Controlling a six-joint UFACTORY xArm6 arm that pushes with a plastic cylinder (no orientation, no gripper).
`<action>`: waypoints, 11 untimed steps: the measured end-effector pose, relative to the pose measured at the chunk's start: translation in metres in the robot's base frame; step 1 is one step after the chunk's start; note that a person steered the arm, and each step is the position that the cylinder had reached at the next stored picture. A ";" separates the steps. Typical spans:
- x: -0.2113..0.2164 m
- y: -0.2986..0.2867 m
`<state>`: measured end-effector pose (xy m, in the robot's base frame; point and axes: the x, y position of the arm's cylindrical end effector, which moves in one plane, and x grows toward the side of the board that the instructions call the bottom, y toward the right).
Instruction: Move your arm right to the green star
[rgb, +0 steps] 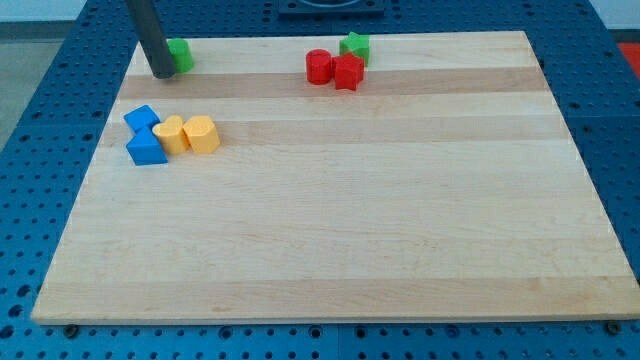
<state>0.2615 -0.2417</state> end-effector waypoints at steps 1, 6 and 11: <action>-0.004 0.000; 0.079 0.147; 0.013 0.350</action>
